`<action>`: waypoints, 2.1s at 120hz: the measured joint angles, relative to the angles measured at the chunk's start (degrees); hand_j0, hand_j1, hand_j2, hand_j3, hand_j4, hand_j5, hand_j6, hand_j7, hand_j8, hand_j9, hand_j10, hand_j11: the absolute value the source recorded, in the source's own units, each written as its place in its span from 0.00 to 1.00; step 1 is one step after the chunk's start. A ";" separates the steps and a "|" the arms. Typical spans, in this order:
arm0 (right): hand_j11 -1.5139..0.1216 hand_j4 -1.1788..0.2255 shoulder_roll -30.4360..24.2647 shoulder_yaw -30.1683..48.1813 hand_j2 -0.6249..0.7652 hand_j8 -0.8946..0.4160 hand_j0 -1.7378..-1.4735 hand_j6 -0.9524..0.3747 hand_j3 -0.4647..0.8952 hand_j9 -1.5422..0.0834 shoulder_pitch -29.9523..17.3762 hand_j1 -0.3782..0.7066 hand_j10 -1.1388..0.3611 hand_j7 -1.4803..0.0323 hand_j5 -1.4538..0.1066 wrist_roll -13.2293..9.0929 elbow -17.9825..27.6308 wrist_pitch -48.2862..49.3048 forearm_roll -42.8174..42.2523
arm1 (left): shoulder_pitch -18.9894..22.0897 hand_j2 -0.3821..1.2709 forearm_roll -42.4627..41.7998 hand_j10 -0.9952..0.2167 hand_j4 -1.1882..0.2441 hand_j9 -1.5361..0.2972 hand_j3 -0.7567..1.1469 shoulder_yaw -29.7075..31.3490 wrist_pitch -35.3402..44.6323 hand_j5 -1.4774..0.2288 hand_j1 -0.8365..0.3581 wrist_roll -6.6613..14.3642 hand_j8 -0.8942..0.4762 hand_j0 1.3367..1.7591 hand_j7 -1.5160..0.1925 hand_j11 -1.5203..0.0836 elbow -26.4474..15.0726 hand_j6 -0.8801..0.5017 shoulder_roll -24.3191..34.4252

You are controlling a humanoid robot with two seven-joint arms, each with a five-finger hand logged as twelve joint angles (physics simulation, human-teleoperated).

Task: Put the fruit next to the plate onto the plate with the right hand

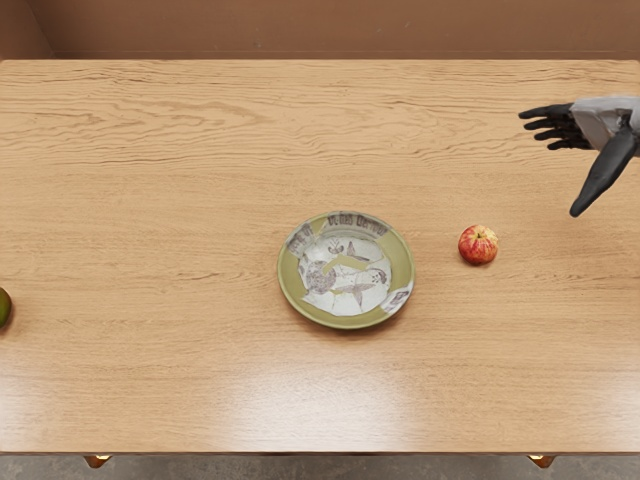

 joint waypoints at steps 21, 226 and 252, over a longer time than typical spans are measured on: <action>0.91 0.82 -0.03 0.53 0.45 0.66 0.30 0.69 0.34 0.93 0.71 0.05 0.74 0.96 0.91 -5.73 4.03 0.00 0.23 | 0.00 0.26 0.00 0.62 0.66 0.66 0.40 0.00 0.00 0.68 0.75 -0.01 0.47 0.76 0.70 0.75 -0.01 0.46 0.00; 0.80 0.72 13.99 9.12 0.43 0.56 0.30 0.59 0.34 0.82 -20.45 0.20 0.65 0.84 0.80 -30.06 31.43 -36.52 -45.37 | 0.00 0.26 0.00 0.62 0.66 0.66 0.40 0.00 0.00 0.68 0.75 0.00 0.47 0.76 0.70 0.75 0.01 0.46 0.00; 0.74 0.67 14.05 8.28 0.42 0.50 0.30 0.54 0.34 0.77 -20.91 0.28 0.60 0.78 0.74 -30.06 31.32 -38.76 -45.57 | 0.00 0.26 0.00 0.62 0.66 0.66 0.40 0.00 0.00 0.68 0.75 -0.01 0.47 0.76 0.70 0.75 0.01 0.46 0.00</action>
